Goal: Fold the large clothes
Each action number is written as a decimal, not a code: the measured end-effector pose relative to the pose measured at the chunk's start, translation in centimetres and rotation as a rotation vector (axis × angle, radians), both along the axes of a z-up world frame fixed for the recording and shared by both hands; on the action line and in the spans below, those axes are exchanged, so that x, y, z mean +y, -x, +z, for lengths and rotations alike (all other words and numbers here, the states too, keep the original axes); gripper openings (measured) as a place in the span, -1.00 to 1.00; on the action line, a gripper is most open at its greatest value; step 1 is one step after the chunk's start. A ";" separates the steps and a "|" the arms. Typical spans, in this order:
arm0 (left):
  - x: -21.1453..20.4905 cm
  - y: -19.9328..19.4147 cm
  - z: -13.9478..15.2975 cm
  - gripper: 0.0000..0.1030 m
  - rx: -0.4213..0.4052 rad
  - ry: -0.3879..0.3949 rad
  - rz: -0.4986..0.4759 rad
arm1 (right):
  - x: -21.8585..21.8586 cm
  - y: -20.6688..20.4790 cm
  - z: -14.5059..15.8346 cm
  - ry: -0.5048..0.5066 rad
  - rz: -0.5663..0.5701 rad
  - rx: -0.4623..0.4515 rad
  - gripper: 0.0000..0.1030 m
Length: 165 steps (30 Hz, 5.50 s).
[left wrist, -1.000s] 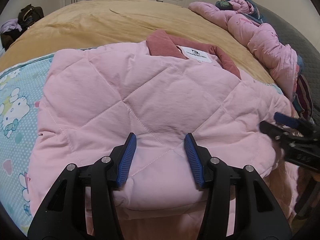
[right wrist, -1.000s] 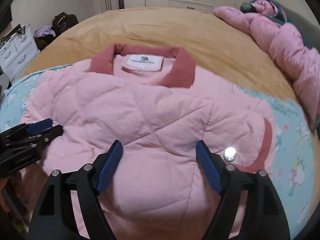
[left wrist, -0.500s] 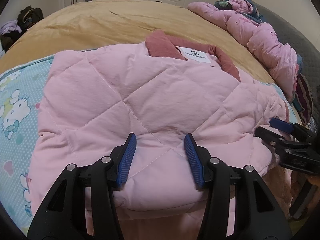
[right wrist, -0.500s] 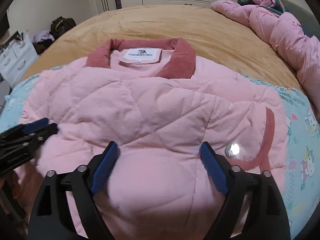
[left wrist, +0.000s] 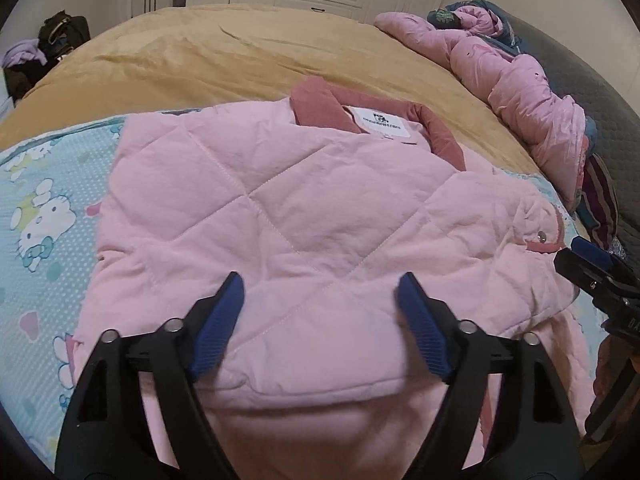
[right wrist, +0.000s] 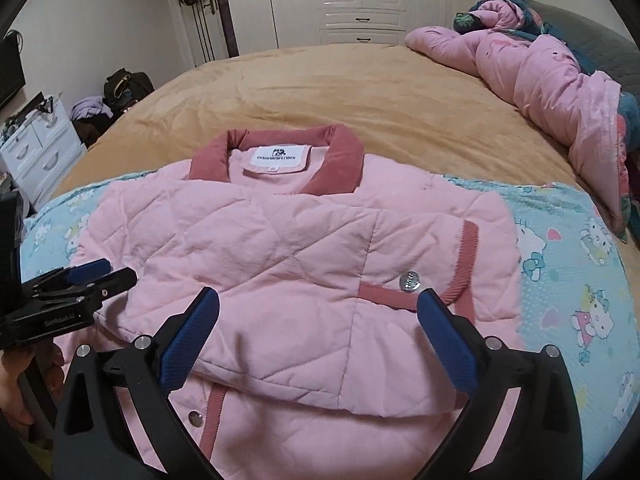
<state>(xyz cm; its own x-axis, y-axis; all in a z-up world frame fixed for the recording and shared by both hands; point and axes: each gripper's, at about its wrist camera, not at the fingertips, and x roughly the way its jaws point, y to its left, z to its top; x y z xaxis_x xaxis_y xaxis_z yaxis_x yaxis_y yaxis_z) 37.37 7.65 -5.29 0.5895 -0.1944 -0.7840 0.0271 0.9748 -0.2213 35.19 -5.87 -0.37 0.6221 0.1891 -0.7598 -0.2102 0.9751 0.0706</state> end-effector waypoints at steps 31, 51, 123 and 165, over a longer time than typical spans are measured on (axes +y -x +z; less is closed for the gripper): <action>-0.9 7.4 9.3 0.82 -0.108 -0.017 -0.012 | 0.3 8.0 8.4 -0.027 0.026 -0.118 0.92; -2.4 14.7 13.1 0.82 -0.200 -0.008 -0.040 | -0.3 15.4 12.8 -0.049 0.059 -0.206 0.92; 3.7 26.8 2.6 0.82 -0.053 -0.132 0.031 | -7.7 28.3 1.3 0.010 0.006 -0.017 0.92; 9.3 32.8 -4.2 0.82 0.112 -0.019 0.062 | -16.8 33.6 -5.6 -0.041 -0.122 0.229 0.92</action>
<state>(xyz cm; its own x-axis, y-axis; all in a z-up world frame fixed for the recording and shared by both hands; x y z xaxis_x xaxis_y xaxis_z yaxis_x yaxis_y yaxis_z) 4.62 16.94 -9.49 0.5085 -0.1445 -0.8489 -0.0572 0.9780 -0.2007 1.58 -22.71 -5.95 0.4546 0.1566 -0.8768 -0.0652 0.9876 0.1426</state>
